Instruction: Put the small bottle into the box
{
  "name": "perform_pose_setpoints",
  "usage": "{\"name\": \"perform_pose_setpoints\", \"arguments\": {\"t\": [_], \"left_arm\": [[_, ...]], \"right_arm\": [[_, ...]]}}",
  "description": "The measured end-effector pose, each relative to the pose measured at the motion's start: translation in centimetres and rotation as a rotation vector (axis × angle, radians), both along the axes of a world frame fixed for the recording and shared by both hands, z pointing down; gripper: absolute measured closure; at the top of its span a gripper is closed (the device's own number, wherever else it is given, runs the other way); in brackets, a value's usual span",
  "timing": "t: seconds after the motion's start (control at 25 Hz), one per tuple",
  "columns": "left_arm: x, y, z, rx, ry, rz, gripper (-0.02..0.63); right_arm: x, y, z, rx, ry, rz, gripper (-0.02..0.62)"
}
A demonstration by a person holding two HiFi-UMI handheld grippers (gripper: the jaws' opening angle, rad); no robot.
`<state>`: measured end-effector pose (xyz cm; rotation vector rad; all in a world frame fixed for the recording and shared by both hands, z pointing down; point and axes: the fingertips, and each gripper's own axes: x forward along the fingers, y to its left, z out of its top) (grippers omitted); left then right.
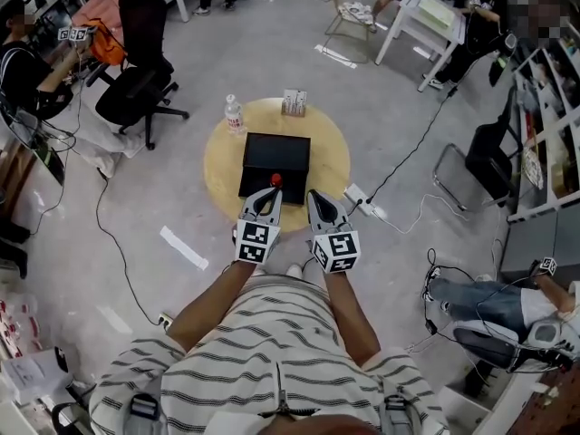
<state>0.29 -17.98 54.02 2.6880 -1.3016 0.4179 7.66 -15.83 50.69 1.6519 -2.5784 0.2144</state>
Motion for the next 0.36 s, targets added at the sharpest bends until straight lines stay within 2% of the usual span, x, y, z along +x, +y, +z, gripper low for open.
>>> {"name": "perform_pose_setpoints", "arguments": {"t": [0.36], "left_arm": [[-0.41,-0.56,-0.12,0.013,0.005,0.006,0.583]], "right_arm": [[-0.47,-0.61,0.09,0.01,0.003,0.004,0.586]]}}
